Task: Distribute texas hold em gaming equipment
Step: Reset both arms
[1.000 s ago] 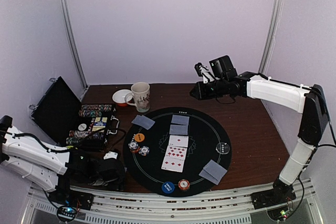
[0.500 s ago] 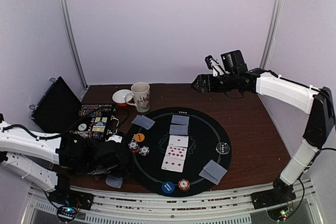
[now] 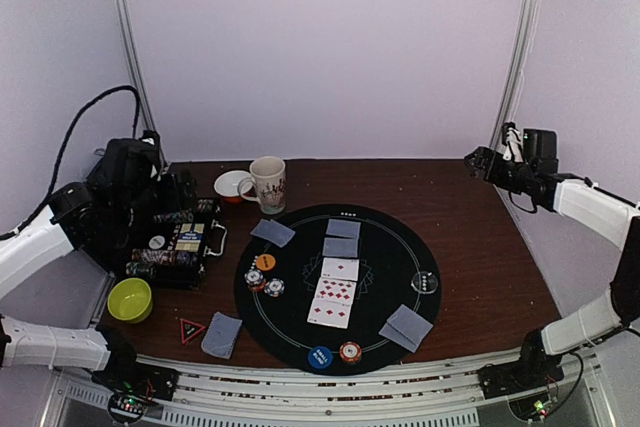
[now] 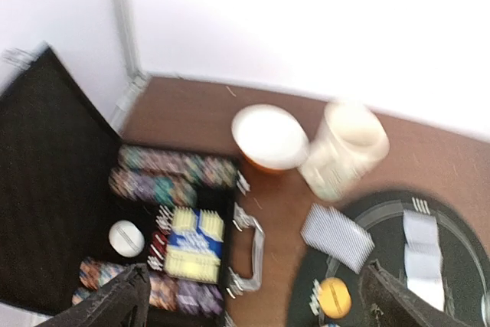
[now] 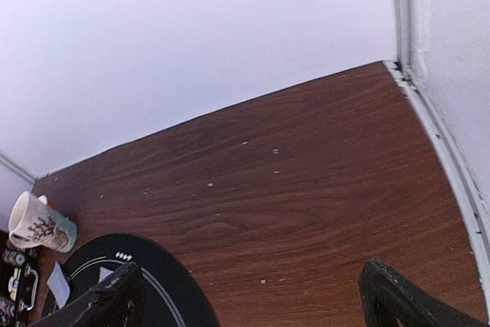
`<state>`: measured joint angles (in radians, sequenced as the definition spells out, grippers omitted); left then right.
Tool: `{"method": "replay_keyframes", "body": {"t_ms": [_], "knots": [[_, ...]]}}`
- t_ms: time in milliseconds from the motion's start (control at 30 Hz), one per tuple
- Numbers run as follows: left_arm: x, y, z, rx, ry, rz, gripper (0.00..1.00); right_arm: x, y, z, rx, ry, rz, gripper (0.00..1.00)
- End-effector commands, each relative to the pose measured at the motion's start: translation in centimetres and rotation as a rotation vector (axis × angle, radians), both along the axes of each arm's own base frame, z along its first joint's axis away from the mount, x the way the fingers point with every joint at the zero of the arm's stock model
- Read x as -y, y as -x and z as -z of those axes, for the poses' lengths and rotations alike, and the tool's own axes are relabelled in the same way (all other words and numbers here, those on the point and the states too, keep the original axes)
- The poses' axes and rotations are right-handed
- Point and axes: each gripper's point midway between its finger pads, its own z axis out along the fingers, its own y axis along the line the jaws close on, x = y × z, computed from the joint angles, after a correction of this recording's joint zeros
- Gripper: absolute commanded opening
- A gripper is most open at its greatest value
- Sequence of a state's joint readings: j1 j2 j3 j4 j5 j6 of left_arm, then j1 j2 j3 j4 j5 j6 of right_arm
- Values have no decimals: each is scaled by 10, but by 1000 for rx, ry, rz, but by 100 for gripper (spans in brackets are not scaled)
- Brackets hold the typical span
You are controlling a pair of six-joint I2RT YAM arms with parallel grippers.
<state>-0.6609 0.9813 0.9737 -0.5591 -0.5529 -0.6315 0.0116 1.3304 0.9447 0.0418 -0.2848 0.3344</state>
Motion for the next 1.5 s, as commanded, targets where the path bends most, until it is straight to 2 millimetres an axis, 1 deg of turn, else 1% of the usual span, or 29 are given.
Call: {"method": "replay_keyframes", "body": {"t_ms": [0,33,100,133,200,233,300,400,467,567,600,633,700,767,800,833,867,900,933,967,1000,1067,1100,1167,1233,1267,1367,1467], "knots": [[-41,-46,-33,172,-34,-67,98,51,16,-7,174,-19,162,100],[-55,-54,-27,162,-46,-111,98,62,24,0,193,21,207,100],[-86,-68,-10,131,-85,-218,98,74,40,9,260,116,263,100],[-100,-72,-2,122,-107,-269,98,80,48,8,324,153,295,100],[-122,-73,10,136,-147,-365,98,88,68,15,406,196,349,100],[-130,-72,15,160,-181,-398,98,90,76,21,428,204,365,100],[-142,-67,25,219,-230,-456,98,91,84,30,449,210,376,100],[-156,-53,46,283,-286,-525,98,86,87,47,447,198,350,100],[-163,-43,56,325,-315,-548,98,82,89,54,464,187,334,100],[-163,-32,72,388,-338,-523,98,81,90,67,457,179,329,100],[-161,-29,78,406,-334,-509,98,80,89,64,480,174,323,100],[-158,-30,78,437,-318,-488,98,76,88,63,493,184,299,100],[-153,-26,103,416,-325,-436,98,72,85,69,486,196,275,100],[-150,-30,96,466,-340,-425,98,69,81,73,491,198,253,100],[-147,-33,98,463,-355,-402,98,65,81,75,503,201,235,100],[-145,-36,92,499,-365,-393,98,58,80,76,513,212,204,100],[-145,-41,93,507,-388,-389,98,53,78,76,529,217,178,100],[-143,-47,96,508,-397,-373,98,51,74,76,524,218,170,100],[-138,-54,100,494,-426,-339,98,52,69,81,487,224,170,100],[-134,-63,105,460,-417,-310,98,52,64,87,448,231,167,100],[-135,-67,105,453,-391,-292,98,48,59,89,435,245,151,100],[-136,-67,102,483,-371,-263,98,41,54,92,424,268,122,100],[-132,-67,103,487,-368,-236,98,40,54,93,416,271,116,100],[-128,-54,107,516,-372,-203,98,40,53,93,414,273,115,100],[-130,-41,101,582,-378,-217,98,40,55,92,425,270,119,100],[-130,-40,105,560,-367,-214,98,40,55,92,424,270,117,100],[-131,-48,105,547,-379,-221,98,40,55,92,423,271,118,100],[-131,-59,113,497,-376,-220,98,41,54,92,419,271,119,100]]}}
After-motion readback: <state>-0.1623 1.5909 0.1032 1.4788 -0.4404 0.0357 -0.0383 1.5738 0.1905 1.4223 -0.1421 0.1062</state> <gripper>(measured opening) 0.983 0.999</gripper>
